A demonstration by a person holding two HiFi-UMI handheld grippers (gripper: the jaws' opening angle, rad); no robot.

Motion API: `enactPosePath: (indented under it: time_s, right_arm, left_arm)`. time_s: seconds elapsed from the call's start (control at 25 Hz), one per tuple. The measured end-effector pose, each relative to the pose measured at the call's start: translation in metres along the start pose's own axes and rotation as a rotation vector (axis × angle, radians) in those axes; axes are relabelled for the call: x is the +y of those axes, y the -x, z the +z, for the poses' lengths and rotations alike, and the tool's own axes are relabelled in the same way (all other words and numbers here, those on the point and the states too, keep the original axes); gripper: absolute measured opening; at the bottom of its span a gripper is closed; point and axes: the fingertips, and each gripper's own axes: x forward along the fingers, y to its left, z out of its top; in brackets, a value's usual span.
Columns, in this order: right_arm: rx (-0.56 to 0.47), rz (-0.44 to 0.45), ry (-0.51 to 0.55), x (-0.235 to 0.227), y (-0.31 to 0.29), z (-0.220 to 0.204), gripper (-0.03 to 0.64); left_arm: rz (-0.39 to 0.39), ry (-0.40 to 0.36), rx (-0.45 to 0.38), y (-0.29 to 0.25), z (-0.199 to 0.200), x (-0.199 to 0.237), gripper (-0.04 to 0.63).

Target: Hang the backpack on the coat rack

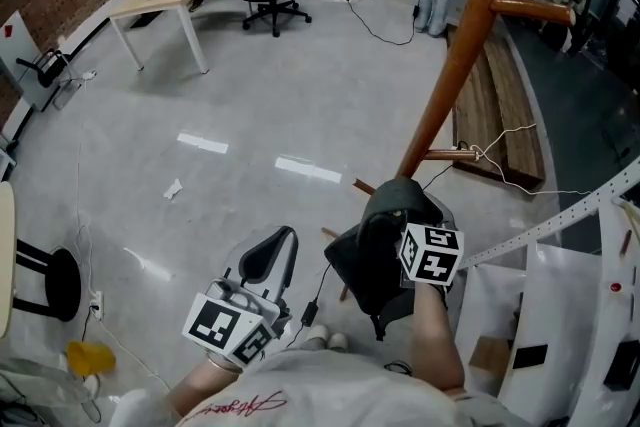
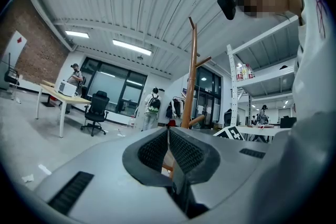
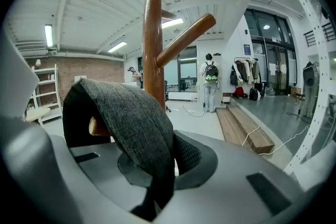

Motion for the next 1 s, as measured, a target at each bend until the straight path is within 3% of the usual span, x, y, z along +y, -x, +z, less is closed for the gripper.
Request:
enactPosePath:
  time_s: [1.0]
  right_arm:
    - [0.134,-0.013,-0.023,0.000,-0.029,-0.063,0.035]
  left_arm:
    - [0.036,-0.008,0.023,0.011,-0.001,0.008,0.020]
